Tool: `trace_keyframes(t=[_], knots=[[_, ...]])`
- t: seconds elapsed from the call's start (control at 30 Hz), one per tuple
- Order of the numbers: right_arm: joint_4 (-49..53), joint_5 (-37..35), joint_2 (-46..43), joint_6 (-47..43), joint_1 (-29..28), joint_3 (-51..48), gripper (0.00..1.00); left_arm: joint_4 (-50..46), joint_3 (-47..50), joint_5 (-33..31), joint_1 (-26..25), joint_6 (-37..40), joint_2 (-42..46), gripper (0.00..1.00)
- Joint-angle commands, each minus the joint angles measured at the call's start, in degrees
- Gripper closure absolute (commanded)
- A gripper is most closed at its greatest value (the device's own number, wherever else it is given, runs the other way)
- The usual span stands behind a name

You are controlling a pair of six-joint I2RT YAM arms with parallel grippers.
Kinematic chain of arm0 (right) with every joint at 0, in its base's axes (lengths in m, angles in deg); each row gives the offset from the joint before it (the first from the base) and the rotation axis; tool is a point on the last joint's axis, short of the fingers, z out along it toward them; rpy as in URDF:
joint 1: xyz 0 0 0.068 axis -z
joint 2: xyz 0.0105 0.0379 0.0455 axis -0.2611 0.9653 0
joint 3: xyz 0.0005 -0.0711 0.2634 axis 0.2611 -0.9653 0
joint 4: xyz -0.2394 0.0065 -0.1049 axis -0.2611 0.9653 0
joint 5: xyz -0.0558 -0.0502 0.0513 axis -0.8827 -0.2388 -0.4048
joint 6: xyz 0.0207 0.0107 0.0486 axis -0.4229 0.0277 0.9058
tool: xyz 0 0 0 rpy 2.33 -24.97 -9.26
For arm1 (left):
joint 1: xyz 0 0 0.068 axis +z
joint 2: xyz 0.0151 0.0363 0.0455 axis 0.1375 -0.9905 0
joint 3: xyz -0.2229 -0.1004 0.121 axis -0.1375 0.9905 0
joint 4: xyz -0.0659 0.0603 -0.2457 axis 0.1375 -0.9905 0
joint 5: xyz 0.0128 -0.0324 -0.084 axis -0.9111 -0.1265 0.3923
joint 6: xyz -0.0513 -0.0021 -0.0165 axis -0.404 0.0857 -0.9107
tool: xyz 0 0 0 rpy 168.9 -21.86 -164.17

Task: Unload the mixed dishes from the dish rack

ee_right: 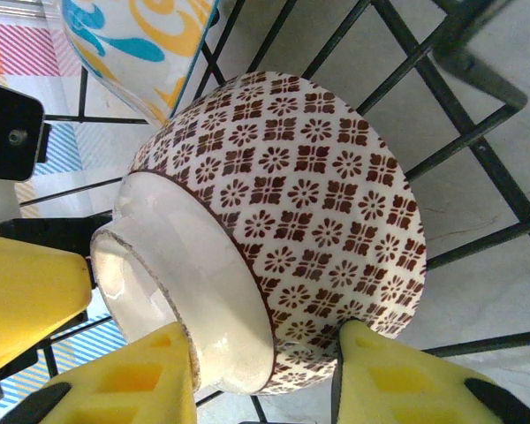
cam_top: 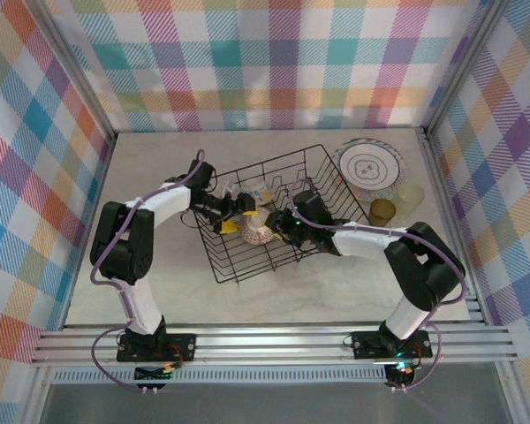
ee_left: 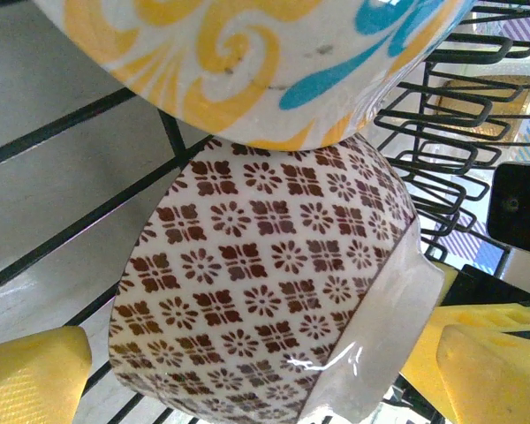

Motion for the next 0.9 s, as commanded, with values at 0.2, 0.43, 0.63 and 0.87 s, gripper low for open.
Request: trace_keyframes(t=[0.2,0.43,0.63,0.87], knots=[[9.1,-1.4,6.2,1.7,0.7,-5.6,0.89,2.6,0.5,2.6,0.0,-1.1,-1.9,0.0],[8.4,-1.1,6.6,1.9,0.9,-5.7,0.9,8.6,3.0,5.7,-0.3,-5.3,-1.6,0.0],[8.0,-0.6,6.9,2.1,1.2,-5.8,0.9,16.4,6.0,8.0,-0.3,-10.1,0.3,0.02],[8.6,-0.1,6.3,1.7,2.0,-5.7,0.89,22.5,9.0,8.6,-0.3,-14.7,2.4,0.1]])
